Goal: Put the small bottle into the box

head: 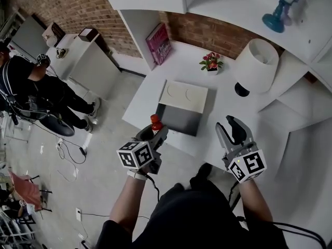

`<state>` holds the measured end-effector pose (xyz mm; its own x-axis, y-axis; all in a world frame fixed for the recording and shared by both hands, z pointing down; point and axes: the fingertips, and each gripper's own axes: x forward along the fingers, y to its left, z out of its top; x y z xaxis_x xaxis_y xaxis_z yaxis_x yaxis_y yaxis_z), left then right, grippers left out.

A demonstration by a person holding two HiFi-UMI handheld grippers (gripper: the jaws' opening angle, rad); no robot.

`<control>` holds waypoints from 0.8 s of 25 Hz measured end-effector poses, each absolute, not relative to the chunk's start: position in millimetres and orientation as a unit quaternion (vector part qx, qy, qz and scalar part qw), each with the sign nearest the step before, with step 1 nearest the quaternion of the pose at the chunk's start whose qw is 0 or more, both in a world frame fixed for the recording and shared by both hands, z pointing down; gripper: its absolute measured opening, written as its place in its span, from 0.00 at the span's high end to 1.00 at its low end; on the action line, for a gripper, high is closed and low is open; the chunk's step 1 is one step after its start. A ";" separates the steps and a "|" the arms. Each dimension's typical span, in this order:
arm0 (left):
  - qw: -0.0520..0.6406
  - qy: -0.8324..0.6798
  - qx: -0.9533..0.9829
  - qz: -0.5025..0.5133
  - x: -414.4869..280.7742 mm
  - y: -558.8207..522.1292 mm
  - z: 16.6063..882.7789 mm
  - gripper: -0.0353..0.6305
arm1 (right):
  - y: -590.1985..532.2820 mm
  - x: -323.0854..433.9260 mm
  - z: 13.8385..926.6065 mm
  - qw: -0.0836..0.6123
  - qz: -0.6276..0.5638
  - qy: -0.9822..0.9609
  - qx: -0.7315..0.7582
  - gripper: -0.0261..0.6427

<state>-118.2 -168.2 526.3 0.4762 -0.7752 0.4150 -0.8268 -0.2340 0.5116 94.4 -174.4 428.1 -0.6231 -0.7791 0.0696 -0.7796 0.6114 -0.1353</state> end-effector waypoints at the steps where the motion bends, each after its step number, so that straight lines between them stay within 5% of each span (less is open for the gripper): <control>1: 0.347 -0.509 0.786 0.049 -111.3 -172.8 528.4 0.62 | -179.7 99.6 429.6 0.001 0.078 -0.897 0.434 0.71; 20: 0.404 -0.420 0.773 0.250 -70.7 -229.8 658.0 0.62 | -209.0 166.5 461.3 0.006 0.114 -0.814 0.570 0.78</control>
